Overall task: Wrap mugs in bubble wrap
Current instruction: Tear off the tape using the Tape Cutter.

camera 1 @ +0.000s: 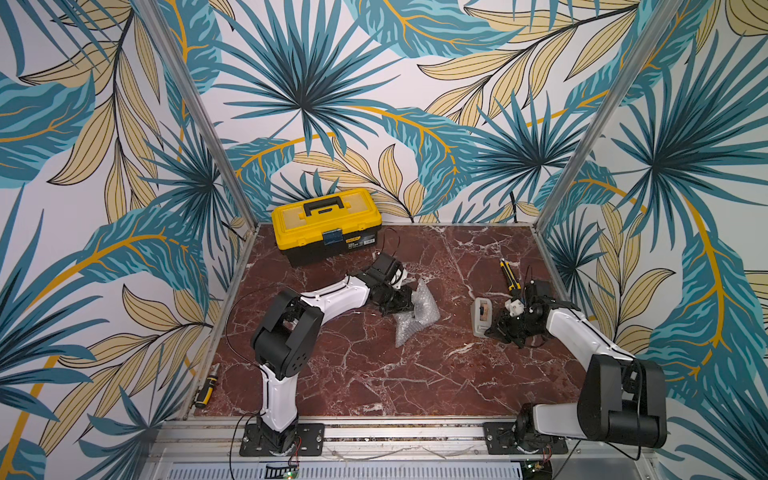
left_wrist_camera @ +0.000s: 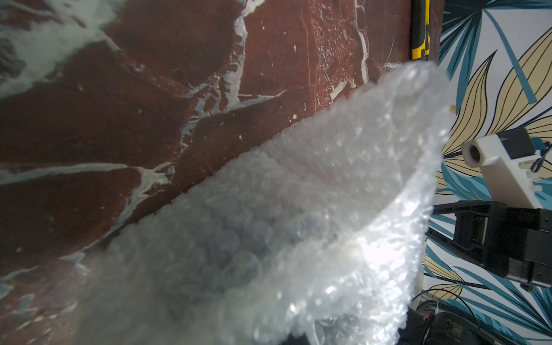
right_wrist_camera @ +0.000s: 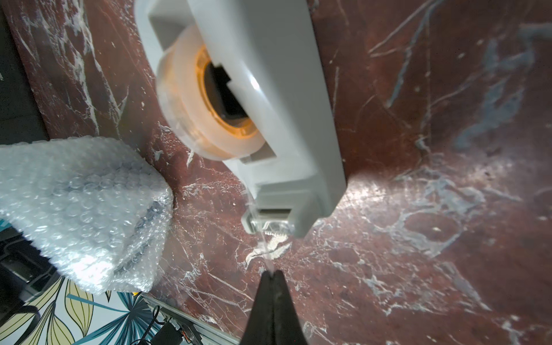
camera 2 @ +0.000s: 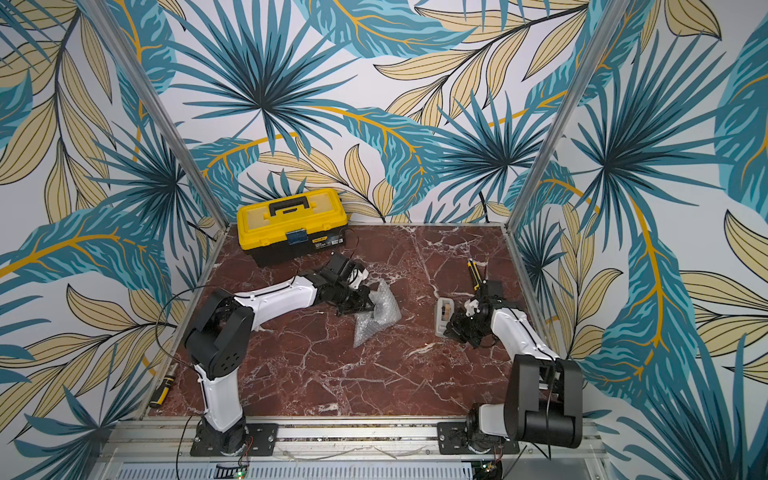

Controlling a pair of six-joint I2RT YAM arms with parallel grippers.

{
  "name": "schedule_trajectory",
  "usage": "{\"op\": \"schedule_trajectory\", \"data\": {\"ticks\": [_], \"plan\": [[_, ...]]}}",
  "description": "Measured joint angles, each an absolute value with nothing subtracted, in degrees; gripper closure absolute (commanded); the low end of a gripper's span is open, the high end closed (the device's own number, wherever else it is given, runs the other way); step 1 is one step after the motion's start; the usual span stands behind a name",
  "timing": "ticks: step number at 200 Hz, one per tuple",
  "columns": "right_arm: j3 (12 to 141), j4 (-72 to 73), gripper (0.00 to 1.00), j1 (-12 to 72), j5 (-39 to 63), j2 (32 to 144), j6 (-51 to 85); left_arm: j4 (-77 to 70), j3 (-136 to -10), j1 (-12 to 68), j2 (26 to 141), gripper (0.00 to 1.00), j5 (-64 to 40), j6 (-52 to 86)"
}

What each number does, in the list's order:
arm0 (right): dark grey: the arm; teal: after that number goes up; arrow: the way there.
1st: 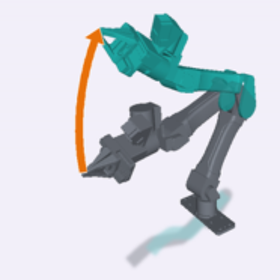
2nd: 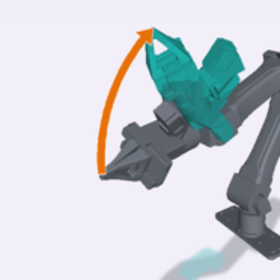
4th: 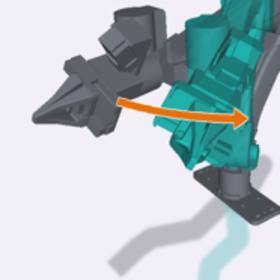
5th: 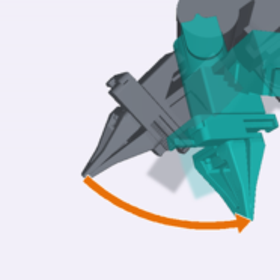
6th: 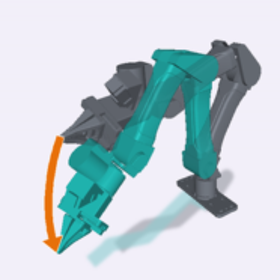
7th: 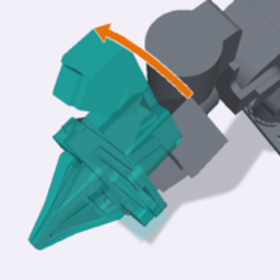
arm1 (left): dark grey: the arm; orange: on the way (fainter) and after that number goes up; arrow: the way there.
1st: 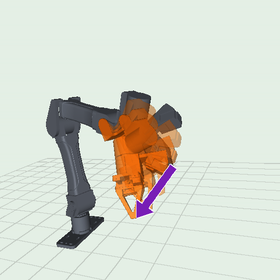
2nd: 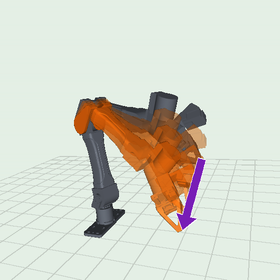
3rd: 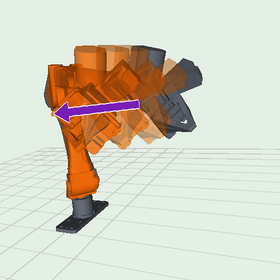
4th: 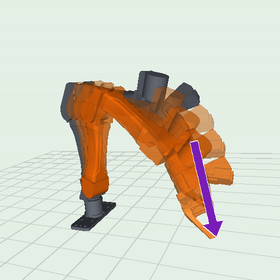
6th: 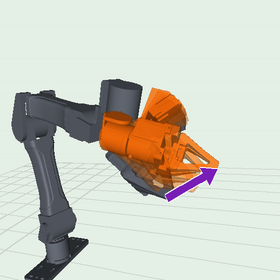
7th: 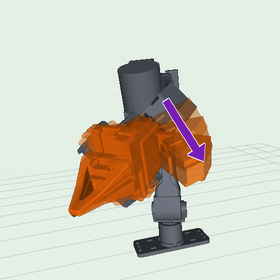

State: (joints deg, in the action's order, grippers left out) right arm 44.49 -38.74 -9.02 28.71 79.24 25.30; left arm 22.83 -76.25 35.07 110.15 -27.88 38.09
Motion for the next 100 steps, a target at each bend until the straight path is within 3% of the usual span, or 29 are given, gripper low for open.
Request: {"op": "schedule_trajectory", "data": {"ticks": [100], "plan": [[41.80,-35.03,1.00,-8.03,27.42,82.52,26.28,22.96,-76.34,35.07,110.15,0.98,-27.86,38.09]]}}
